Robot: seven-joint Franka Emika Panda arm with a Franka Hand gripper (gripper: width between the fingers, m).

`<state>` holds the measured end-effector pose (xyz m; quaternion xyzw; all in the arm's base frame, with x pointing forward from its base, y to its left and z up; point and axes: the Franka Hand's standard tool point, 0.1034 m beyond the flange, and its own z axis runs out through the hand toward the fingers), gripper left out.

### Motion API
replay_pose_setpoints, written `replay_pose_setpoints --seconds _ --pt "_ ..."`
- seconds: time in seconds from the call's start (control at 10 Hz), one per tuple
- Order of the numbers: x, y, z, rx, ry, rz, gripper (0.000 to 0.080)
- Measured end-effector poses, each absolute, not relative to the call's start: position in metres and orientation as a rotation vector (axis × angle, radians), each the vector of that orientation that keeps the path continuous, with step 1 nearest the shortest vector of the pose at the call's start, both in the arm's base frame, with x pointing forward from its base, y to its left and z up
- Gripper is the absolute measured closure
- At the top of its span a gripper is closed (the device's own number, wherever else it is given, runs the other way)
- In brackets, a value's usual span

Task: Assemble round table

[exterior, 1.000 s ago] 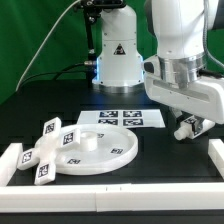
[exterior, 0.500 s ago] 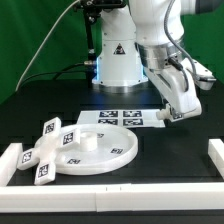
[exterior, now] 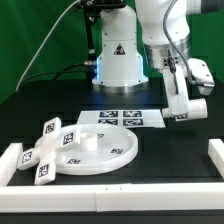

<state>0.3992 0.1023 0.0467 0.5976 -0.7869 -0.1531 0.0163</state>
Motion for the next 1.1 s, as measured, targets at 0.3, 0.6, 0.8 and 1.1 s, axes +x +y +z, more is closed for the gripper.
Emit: replay_pose_setpoints --seconds 0.3,0.6,0.8,1.1 --pt "0.388 0.113 0.038 1.481 -2.609 -0.487 0.0487" --pt "0.387 0.120 0.039 1.430 -2.645 -0.519 0.0487" --pt "0.377 0.114 0.040 1.303 -2.640 -0.590 0.0487" --pt "0.370 0.098 0.036 1.239 -2.622 -0.638 0.0486"
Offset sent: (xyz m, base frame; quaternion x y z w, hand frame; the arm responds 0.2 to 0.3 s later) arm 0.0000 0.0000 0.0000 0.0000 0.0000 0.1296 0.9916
